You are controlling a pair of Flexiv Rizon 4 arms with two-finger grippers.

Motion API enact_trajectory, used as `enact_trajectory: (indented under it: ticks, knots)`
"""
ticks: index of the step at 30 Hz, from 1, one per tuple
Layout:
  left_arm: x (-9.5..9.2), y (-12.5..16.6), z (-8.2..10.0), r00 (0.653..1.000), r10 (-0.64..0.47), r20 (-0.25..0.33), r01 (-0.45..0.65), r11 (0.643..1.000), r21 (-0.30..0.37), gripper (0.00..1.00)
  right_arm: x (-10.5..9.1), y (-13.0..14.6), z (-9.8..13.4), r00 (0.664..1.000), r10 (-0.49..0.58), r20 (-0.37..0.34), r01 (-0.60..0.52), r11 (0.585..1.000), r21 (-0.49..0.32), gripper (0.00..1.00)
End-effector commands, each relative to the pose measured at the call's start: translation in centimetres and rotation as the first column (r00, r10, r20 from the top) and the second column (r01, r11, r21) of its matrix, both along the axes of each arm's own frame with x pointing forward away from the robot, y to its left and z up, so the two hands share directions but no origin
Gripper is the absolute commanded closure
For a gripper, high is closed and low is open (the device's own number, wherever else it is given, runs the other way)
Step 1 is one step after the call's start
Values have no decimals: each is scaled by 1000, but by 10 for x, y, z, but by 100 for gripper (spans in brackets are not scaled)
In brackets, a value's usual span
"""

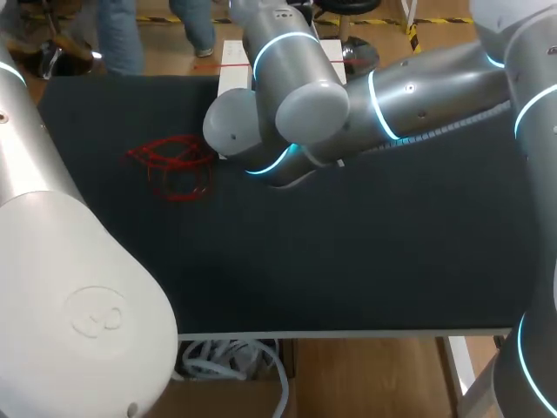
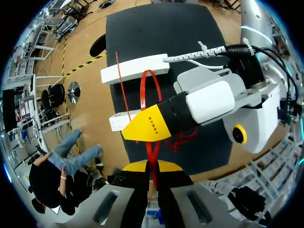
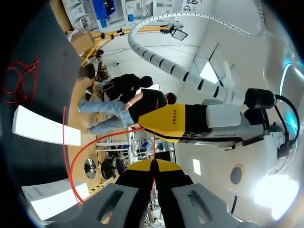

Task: Grab the tape and strap the tape.

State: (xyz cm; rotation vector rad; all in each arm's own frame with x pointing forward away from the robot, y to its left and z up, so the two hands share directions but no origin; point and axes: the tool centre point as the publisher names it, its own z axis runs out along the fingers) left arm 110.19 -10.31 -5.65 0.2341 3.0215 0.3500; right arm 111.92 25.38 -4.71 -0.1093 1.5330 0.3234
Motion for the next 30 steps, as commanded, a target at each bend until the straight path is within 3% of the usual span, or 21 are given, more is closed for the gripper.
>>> enact_trajectory:
  ticks: [1,30]
  knots:
    - [0,-1,1,1000,2,-2,-2,1000,4,100,0,-4,3,1000,3,-3,-3,1000,-6,100]
    - [0,-1,1,1000,2,-2,-2,1000,4,100,-9,-31,0,1000,0,-15,0,1000,-22,100]
